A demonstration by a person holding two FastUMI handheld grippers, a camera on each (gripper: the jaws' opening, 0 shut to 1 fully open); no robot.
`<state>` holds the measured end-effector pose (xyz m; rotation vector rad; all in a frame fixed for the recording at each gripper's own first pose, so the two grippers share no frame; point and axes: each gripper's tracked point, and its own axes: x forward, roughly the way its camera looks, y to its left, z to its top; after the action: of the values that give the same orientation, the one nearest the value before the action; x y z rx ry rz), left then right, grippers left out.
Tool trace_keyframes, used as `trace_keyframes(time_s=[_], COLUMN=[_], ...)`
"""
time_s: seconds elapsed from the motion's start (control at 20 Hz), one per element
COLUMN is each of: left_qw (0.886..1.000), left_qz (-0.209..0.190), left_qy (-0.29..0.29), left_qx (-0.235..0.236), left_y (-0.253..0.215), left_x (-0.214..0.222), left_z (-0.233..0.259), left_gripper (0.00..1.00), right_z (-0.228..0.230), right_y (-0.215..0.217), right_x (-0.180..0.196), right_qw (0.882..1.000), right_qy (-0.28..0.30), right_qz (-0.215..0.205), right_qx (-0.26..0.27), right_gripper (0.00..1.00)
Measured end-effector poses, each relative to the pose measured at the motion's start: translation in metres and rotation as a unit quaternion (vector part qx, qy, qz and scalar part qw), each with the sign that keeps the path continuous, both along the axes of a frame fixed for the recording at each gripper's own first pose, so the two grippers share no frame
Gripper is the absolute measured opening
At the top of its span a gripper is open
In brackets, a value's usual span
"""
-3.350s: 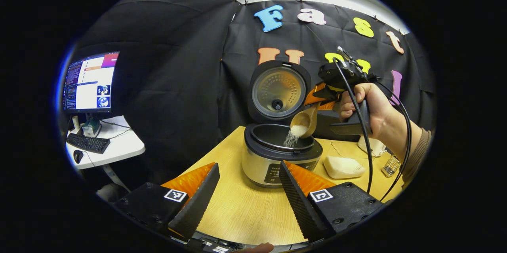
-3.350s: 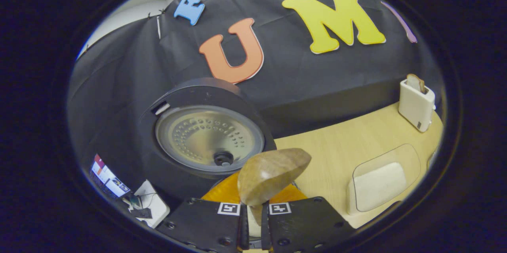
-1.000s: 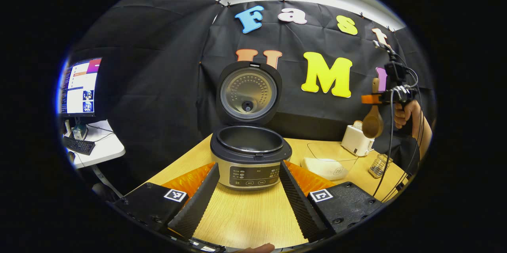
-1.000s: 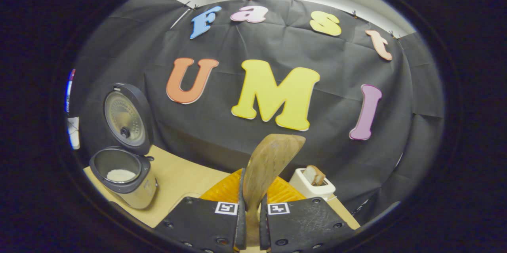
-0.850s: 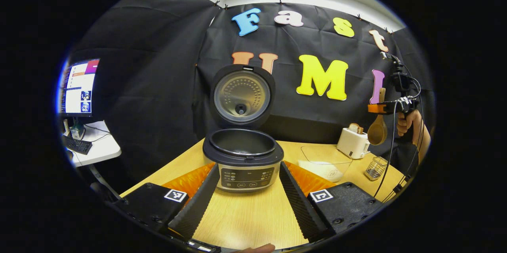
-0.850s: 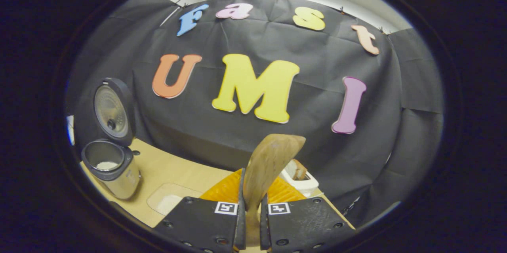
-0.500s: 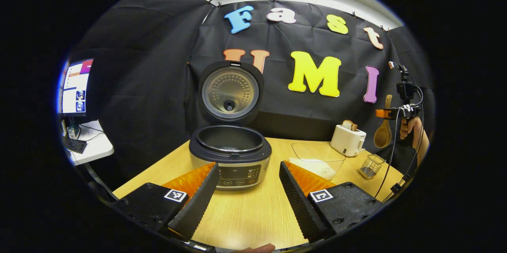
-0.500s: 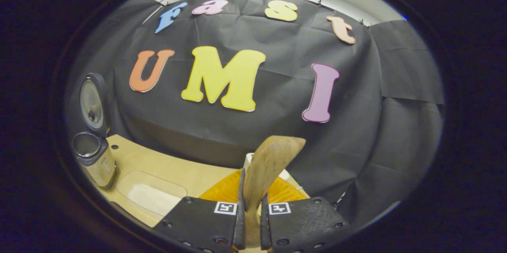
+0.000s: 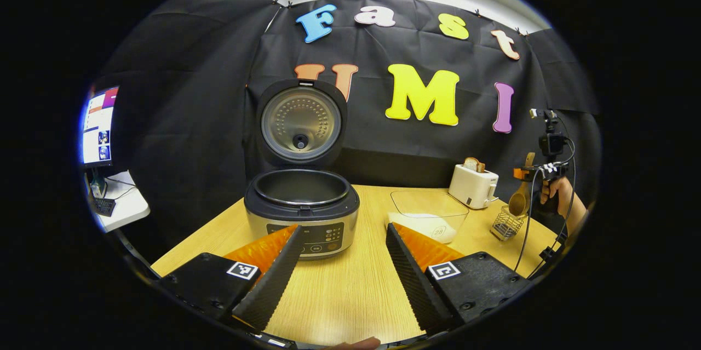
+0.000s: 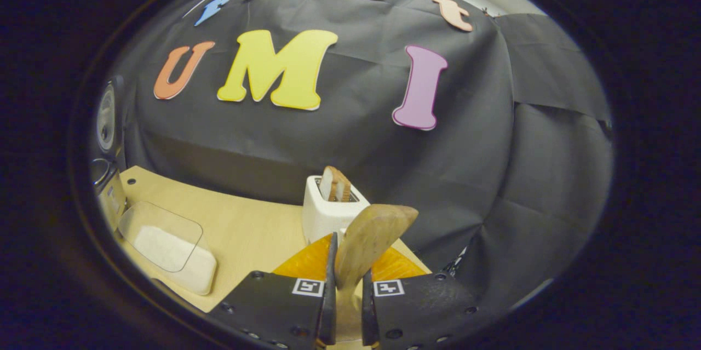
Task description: Close the left gripper, press the button to open the rice cooker; take a wooden spoon from the chopstick holder with the right hand, scoop a spoonful of rice and pour it into the rice cooker, then put the wooden spoon back into the chopstick holder.
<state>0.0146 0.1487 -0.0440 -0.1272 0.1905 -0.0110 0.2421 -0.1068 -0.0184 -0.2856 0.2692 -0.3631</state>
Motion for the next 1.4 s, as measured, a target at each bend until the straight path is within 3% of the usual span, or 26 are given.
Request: trace_keyframes(time_s=[0.1, 0.3, 0.45, 0.65, 0.7, 0.8, 0.95, 1.4], left_qw=[1.0, 1.0, 1.0, 1.0, 1.0, 0.999, 0.998, 0.995], left_qz=[0.001, -0.002, -0.005, 0.004, 0.009, 0.018, 0.037, 0.088], left_qy=[0.001, 0.007, 0.005, -0.005, -0.008, -0.01, -0.017, -0.038], left_qx=[0.0, -0.003, 0.002, 0.02, 0.025, 0.047, 0.05, 0.03], left_y=[0.001, -0.003, -0.007, -0.01, -0.011, -0.011, -0.006, 0.04], left_x=[0.001, 0.002, 0.003, 0.002, 0.002, 0.006, 0.011, 0.066], left_z=[-0.001, -0.005, -0.003, 0.001, 0.001, -0.002, 0.001, 0.075], left_gripper=[0.97, 0.97, 0.97, 0.97, 0.96, 0.97, 0.97, 0.96], right_z=[-0.012, -0.029, -0.013, 0.008, 0.009, 0.004, -0.004, -0.008], right_y=[-0.001, -0.01, -0.019, -0.017, -0.016, -0.006, 0.003, 0.041], right_x=[0.002, 0.001, -0.003, -0.015, -0.018, -0.02, -0.03, -0.068], right_qw=[1.0, 0.999, 0.999, 0.999, 0.998, 0.998, 0.997, 0.995], right_qy=[0.012, 0.027, 0.002, -0.041, -0.05, -0.059, -0.06, -0.068], right_qz=[0.006, -0.016, -0.035, -0.03, -0.027, -0.005, 0.006, 0.053], right_qx=[0.028, 0.035, 0.008, 0.002, 0.009, 0.034, 0.05, 0.044], right_gripper=[0.33, 0.33, 0.5, 0.63, 0.7, 0.93, 0.98, 0.97])
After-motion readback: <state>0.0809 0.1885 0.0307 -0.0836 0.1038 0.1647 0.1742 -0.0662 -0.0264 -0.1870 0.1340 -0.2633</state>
